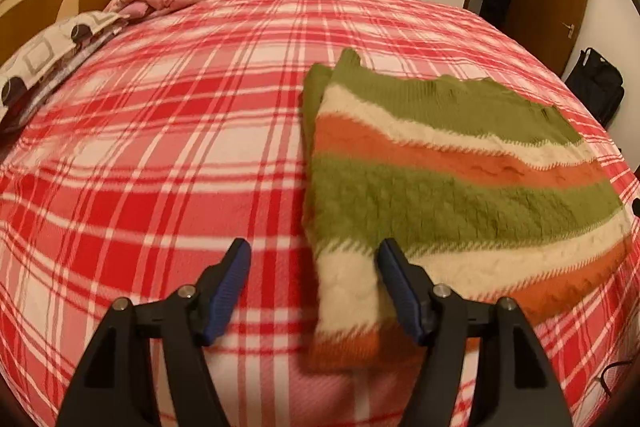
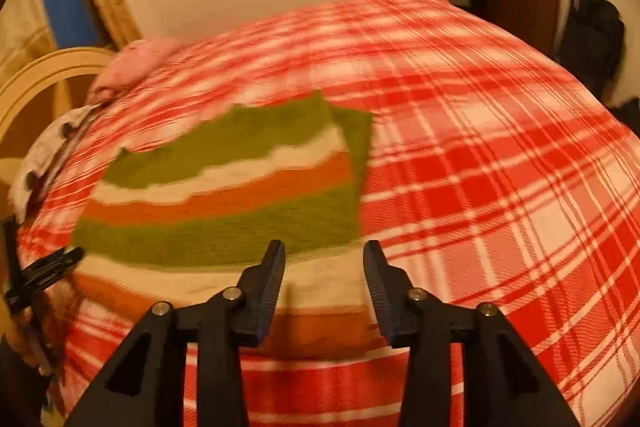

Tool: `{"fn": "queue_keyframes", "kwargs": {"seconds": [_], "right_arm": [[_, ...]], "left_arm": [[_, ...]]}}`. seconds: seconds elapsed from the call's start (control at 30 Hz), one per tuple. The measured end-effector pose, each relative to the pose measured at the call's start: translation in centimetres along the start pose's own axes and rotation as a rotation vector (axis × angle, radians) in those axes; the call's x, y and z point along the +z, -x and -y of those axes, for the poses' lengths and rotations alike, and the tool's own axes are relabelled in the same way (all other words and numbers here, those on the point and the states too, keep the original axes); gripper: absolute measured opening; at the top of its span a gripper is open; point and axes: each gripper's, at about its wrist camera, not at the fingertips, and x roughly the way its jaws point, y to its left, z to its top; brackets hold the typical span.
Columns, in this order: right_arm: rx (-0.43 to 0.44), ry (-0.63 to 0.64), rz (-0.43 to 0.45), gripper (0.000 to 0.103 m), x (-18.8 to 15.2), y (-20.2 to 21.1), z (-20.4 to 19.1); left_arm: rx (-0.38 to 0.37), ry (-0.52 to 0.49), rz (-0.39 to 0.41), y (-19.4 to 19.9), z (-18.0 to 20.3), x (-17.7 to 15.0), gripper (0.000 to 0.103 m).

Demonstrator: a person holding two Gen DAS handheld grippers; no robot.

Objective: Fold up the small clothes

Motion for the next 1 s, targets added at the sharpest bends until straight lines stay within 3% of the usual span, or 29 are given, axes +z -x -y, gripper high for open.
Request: {"fn": "queue_keyframes", "kwargs": {"seconds": [0.1,0.23,0.47,0.6,0.73,0.83,0.93,1.0], "right_arm": [[0.023,0.068,-0.036,0.042,-0.7,-0.8,-2.0],[-0.069,0.029,-0.149,0.043,-2.7,-4.1,-1.0],[-0.177,0.099,-0.139,0.043,-3.1,-3.3,-2.5],[-0.142,0.123,-0.072,0.043,-1.3,-1.9,-5.7],[-0.097,0.170,-0.035,0.043,0.3,-3.7,-10.3],[-0.072,0.182,-0.065,0.043,-0.2,-5.6,-12.7],[-0.105,0.184,-0.120,0.043,-2.1,-7.2,-13.3],[-0.119,0.212,-0.101,0.043,-3.6,-7.1,-13.1]], "left_arm": [[0.010,0.010,-0.008,-0.3,-0.4,-0.7,0.076],[0.016,0.001,-0.014,-0.3,-0.2,-1.0,0.083],[0.030,-0.027,-0.007,0.1,0.0,-2.1,0.088],[0.044,-0.015,-0.007,0.0,-0.1,-2.2,0.093],[0.048,-0.010,-0.004,-0.1,-0.2,-2.2,0.095],[0.044,-0.002,-0.002,-0.1,-0.3,-2.2,0.097],[0.039,0.000,-0.001,0.0,-0.4,-2.3,0.098],[0.037,-0.006,-0.002,0.1,-0.4,-2.5,0.099]]}}
